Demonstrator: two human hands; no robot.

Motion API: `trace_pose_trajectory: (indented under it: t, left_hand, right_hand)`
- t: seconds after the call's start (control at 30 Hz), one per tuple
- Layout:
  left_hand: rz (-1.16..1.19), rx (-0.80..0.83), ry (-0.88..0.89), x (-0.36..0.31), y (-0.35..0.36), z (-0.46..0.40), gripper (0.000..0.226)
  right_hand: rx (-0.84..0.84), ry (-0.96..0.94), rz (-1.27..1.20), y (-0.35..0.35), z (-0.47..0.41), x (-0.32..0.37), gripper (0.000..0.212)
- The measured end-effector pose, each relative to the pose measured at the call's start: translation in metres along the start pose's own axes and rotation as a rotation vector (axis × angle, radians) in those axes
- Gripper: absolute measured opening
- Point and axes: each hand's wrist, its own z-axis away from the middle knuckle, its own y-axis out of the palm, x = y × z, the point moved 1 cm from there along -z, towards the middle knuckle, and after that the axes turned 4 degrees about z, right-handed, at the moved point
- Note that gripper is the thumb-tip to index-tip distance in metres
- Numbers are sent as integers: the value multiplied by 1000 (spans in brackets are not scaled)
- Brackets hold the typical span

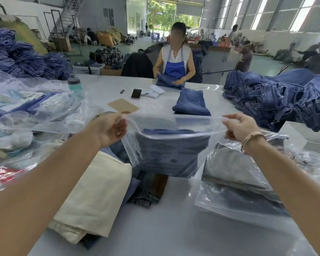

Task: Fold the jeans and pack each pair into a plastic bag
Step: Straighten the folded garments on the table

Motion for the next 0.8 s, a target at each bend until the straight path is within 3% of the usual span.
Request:
trace_pose_trajectory:
  t: [0.13, 0.23, 0.33, 0.43, 0.53, 0.6, 0.67, 0.8]
  left_hand:
    - [10, 51, -125, 49, -35, 25, 22]
    - [86, 153, -155, 74, -50, 44, 32]
    - [47, 272, -75, 88, -55, 53, 43]
    - [-207, 182, 10, 103, -62, 54, 36]
    - [-442, 41, -4, 118, -71, 51, 14]
    - [-640, -26, 31, 127, -82, 47, 13]
    - [-689, -105, 100, 135, -93, 44, 14]
    - [-455, -265, 160, 154, -105, 38, 15]
  right_hand:
    - [189, 83, -10, -8, 30, -43, 6]
    - [218, 225, -317, -3, 44, -65, 19]
    - [240, 220, -556, 8, 52, -76, 20]
    - [359, 144, -571, 19, 64, -90, 41]
    - [319, 41, -238, 30, 72, -109, 30]
    - [277, -110, 12, 32, 76, -120, 27]
    - [280, -157, 129, 32, 81, -132, 32]
    - [315, 146, -218, 35, 87, -159, 40]
